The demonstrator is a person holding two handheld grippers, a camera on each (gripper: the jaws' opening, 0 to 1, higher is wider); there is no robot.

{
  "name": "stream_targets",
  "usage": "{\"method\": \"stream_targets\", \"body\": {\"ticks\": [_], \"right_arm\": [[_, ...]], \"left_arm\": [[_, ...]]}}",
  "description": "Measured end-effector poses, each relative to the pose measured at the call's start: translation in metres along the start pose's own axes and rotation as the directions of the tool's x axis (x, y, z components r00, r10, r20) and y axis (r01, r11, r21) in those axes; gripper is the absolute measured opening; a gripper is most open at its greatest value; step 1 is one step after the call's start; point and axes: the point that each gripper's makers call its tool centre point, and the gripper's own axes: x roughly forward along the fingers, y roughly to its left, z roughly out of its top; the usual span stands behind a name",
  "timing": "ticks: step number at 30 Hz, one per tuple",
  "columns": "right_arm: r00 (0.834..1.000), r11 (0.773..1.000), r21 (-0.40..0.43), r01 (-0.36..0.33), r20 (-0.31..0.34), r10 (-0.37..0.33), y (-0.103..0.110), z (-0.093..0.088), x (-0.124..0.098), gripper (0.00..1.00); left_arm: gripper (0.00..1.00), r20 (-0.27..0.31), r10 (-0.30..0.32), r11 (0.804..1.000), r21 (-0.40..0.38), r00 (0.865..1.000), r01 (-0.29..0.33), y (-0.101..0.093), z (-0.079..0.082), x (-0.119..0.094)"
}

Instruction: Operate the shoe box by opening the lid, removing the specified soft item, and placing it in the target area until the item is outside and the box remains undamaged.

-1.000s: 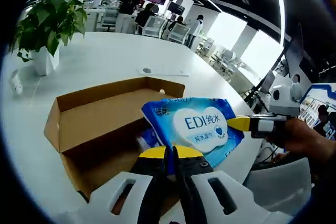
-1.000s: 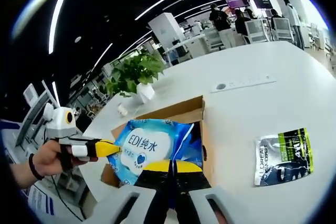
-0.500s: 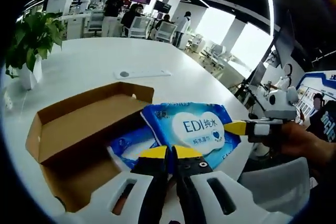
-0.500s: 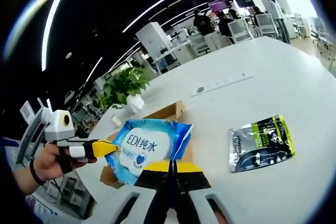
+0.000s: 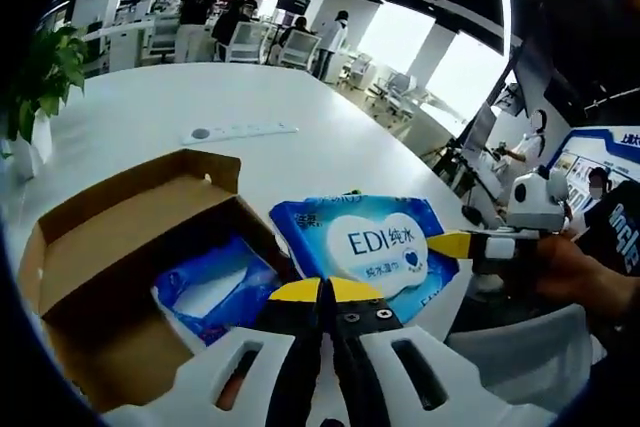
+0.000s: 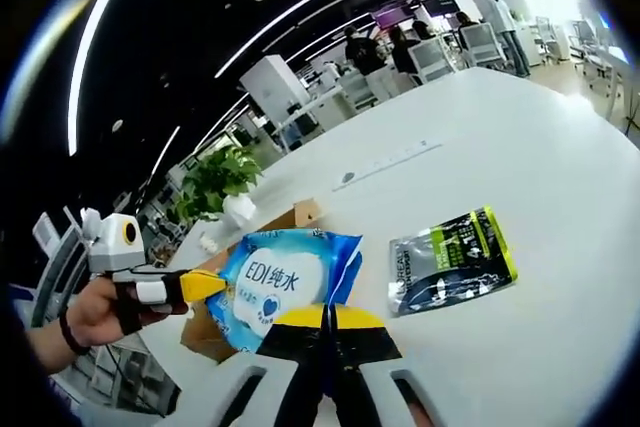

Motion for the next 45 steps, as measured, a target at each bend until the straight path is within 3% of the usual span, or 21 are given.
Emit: {"method": "stream_targets", "body": {"ticks": [14, 21, 45], "right_arm": [[0.998, 0.998, 0.0, 0.062, 0.021, -0.062, -0.054, 0.027, -0.023, 0.0], [0.997, 0.997, 0.008, 0.081, 0.014, -0.081, -0.08, 0.036, -0.023, 0.0], [0.994, 0.997, -0.052, 0.059, -0.092, -0.064, -0.125, 0.059, 0.029, 0.0]], "left_arm": [[0.0, -0.005, -0.063, 0.998, 0.022, 0.998, 0.063, -0.039, 0.019, 0.053], [0.0, -0.015, -0.07, 0.997, 0.01, 0.997, 0.07, -0.047, 0.018, 0.079], [0.0, -0.026, -0.003, 0.998, -0.068, 1.0, 0.001, -0.028, 0.016, 0.123]]}}
